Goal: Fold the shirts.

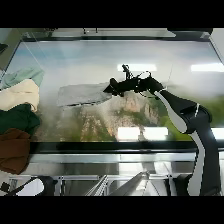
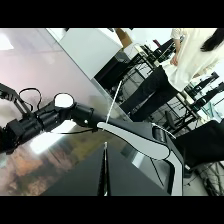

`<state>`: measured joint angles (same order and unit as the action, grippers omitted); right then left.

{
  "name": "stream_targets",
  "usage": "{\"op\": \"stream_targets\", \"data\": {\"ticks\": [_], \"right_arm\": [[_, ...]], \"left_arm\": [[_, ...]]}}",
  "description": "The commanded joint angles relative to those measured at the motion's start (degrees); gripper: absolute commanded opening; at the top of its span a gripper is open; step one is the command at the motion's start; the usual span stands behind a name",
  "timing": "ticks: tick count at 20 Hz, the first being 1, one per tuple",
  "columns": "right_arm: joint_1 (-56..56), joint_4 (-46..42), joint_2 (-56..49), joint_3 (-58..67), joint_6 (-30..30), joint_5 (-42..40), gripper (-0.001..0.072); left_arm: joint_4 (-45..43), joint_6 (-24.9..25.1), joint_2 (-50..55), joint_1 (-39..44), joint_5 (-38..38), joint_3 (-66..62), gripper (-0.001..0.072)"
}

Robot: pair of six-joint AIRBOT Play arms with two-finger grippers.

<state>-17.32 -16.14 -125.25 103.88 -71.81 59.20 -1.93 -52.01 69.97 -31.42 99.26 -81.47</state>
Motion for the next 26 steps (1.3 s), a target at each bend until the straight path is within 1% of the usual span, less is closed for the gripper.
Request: {"op": "stream_targets", "data": {"ticks": [1, 3, 5, 7, 10, 13, 15, 16, 19, 20, 22, 23, 25, 26], "right_arm": [[3.63, -3.48, 1.66, 0.04, -2.95, 0.66, 0.0013], [10.45, -13.70, 4.52, -0.02, -8.15, 5.75, 0.0014], [18.08, -19.15, 10.56, -3.41, -11.41, 7.04, 0.0013], [25.86, -21.07, 20.63, -12.31, -10.47, 4.63, 0.0013], [39.47, -30.36, 37.53, -29.64, -10.16, 2.54, 0.0013], [58.05, -37.79, 52.54, -46.25, -9.77, 2.73, 0.0013], [71.47, -43.15, 60.13, -53.13, -7.67, 3.87, 0.0015], [78.16, -46.93, 62.58, -54.69, -6.64, 5.62, 0.0015], [94.09, -59.91, 65.94, -55.39, -6.34, 10.32, 0.0015], [99.12, -61.46, 66.66, -55.41, -6.34, 10.54, 0.0015], [107.86, -61.48, 66.95, -55.47, -6.08, 10.54, 0.0016], [110.95, -61.46, 66.90, -55.67, -4.70, 10.38, 0.0016], [113.00, -61.44, 66.82, -56.06, -4.68, 8.79, 0.0017], [112.89, -61.42, 66.73, -56.08, -4.63, 8.57, 0.0029]], "left_arm": [[0.00, -0.11, -0.04, -0.02, 0.00, 0.02, 0.0010], [0.00, -0.13, -0.02, -0.02, -0.02, 0.02, 0.0011], [0.00, -0.13, -0.04, -0.02, -0.02, 0.02, 0.0010], [0.00, -0.13, -0.02, -0.02, 0.02, 0.02, 0.0010], [-0.02, -0.11, -0.02, 0.28, -0.17, 0.02, 0.0011], [-0.04, -0.09, -0.02, 1.22, -0.22, 0.02, 0.0010], [-0.07, -0.07, 0.00, 2.54, -0.26, 0.02, 0.0010], [-0.07, -0.04, 0.00, 3.37, -0.28, 0.02, 0.0010], [-0.07, 0.59, 0.00, 6.71, -0.46, 0.02, 0.0010], [-0.07, 0.61, 0.00, 7.93, -0.59, 0.02, 0.0010], [-0.09, 0.76, 0.00, 10.67, -1.31, 0.02, 0.0011], [-0.09, 1.14, 0.00, 11.76, -1.77, 0.02, 0.0010], [-0.11, 1.68, 0.02, 13.55, -2.58, 0.02, 0.0011], [-0.11, 1.70, 0.00, 14.10, -2.93, 0.02, 0.0011]]}}
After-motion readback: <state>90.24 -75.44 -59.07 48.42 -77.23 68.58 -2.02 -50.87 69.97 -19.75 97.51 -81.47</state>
